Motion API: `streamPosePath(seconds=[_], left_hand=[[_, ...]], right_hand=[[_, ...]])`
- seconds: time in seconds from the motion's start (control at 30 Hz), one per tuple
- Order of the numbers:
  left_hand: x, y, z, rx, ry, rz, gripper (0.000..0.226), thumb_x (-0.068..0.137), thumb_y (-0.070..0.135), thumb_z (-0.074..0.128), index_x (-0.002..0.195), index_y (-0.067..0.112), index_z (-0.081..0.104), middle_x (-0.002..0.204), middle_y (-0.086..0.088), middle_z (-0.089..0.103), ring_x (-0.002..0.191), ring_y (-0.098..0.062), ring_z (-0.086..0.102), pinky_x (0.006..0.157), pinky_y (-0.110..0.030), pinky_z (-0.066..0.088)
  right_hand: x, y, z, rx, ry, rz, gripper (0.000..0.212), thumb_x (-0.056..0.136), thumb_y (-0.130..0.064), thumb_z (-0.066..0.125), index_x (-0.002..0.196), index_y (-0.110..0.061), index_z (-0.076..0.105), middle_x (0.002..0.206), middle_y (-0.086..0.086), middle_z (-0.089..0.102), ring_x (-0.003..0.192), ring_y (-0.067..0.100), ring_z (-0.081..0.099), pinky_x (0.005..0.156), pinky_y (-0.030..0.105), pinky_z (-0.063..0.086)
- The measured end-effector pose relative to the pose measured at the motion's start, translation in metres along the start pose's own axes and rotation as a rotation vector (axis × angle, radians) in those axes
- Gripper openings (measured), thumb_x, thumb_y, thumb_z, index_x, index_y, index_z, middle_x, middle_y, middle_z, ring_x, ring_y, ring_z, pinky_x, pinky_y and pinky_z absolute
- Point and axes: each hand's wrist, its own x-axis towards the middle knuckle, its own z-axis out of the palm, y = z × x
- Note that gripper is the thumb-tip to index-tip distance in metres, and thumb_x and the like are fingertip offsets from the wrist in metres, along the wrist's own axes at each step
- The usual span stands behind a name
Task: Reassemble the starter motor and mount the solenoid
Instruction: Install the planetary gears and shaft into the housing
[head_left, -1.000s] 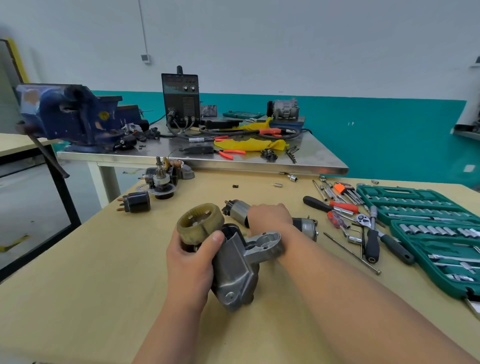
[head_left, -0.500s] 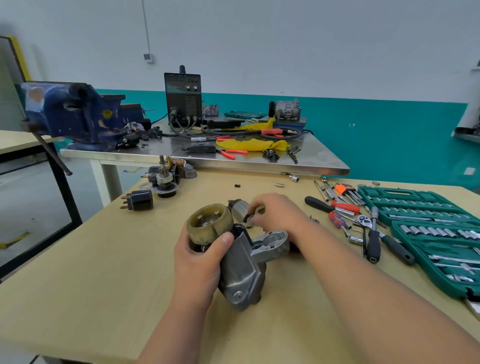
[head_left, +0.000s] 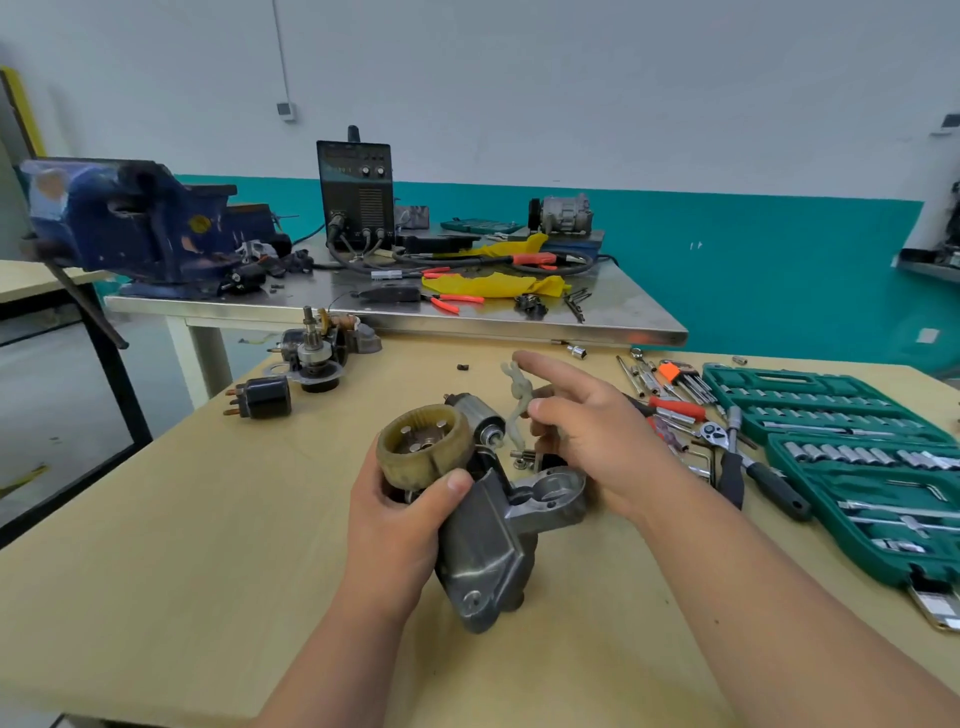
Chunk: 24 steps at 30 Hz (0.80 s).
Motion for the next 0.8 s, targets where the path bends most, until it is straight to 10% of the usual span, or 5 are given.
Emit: streamPosePath(seconds=[0.3, 0.47, 0.63, 0.8], left_hand=[[0.002, 0.001, 0.009, 0.033, -0.044, 0.06, 0.04, 0.053, 0.039, 0.078, 0.093, 0.044, 0.07, 0.092, 0.008, 0.073, 0.084, -0.007, 0.069, 0.067, -0.021, 0.054], [0.0, 0.001, 0.009, 0.053, -0.063, 0.096, 0.04, 0.056, 0.038, 0.078, 0.095, 0.043, 0.07, 0.093, 0.009, 0.073, 0.086, -0.007, 0.068, 0.069, -0.021, 0.053], [0.0, 0.003, 0.013, 0.061, -0.091, 0.124, 0.044, 0.056, 0.035, 0.08, 0.098, 0.043, 0.07, 0.095, 0.01, 0.073, 0.088, -0.006, 0.068, 0.071, -0.018, 0.053], [-0.003, 0.003, 0.014, 0.067, -0.087, 0.133, 0.045, 0.055, 0.036, 0.08, 0.098, 0.045, 0.069, 0.096, 0.011, 0.073, 0.09, -0.004, 0.068, 0.072, -0.016, 0.052]], right_hand=[[-0.007, 0.004, -0.004, 0.196, -0.106, 0.062, 0.04, 0.083, 0.007, 0.044, 0.093, -0.019, 0.072, 0.071, 0.001, 0.061, 0.066, 0.017, 0.056, 0.069, 0.038, 0.05], [-0.008, 0.006, -0.006, 0.585, -0.323, 0.126, 0.028, 0.071, -0.033, 0.062, 0.091, -0.013, 0.059, 0.069, 0.0, 0.04, 0.055, 0.012, 0.031, 0.053, 0.027, 0.03], [-0.007, 0.011, -0.011, 0.505, -0.151, -0.014, 0.033, 0.089, -0.035, 0.045, 0.069, -0.02, 0.066, 0.072, 0.001, 0.054, 0.065, 0.016, 0.048, 0.063, 0.031, 0.044], [-0.011, 0.008, -0.023, 0.444, -0.091, -0.058, 0.04, 0.089, -0.039, 0.042, 0.096, -0.02, 0.076, 0.078, -0.003, 0.052, 0.063, 0.007, 0.045, 0.058, 0.021, 0.04]])
